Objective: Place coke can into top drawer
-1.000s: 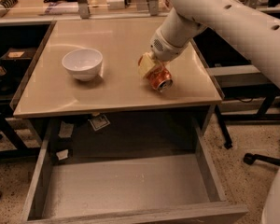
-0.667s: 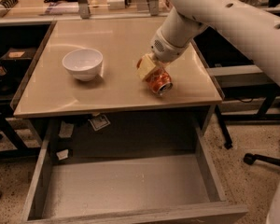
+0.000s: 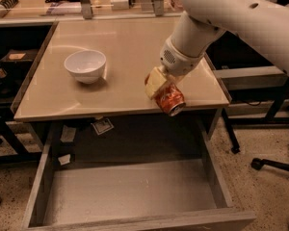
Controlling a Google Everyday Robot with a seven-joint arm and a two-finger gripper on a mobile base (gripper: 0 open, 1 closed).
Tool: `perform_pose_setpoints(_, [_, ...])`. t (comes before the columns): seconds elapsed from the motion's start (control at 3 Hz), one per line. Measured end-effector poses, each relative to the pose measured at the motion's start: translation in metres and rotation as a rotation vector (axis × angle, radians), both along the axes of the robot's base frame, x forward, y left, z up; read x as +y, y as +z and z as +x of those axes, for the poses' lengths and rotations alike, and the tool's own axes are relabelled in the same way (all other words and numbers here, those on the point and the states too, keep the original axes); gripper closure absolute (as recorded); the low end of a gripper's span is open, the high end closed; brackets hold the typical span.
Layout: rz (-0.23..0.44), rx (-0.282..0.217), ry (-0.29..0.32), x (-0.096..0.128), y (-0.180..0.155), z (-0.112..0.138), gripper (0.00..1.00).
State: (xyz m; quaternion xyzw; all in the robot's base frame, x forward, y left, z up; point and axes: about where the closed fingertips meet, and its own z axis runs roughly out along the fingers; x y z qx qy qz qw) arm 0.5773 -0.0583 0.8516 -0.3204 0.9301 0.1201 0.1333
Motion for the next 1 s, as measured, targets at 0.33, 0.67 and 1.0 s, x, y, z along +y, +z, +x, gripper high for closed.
perform_pose_setpoints(0.33, [-0.019,0.058,-0.022,-0.009,0.006,-0.054,1.00])
perform_pose_setpoints(0.67, [-0.020,0.059,-0.022,-0.009,0.005,-0.055,1.00])
perform_pose_setpoints(1.0, [-0.038,0.063,-0.012,-0.004,0.003,-0.066,1.00])
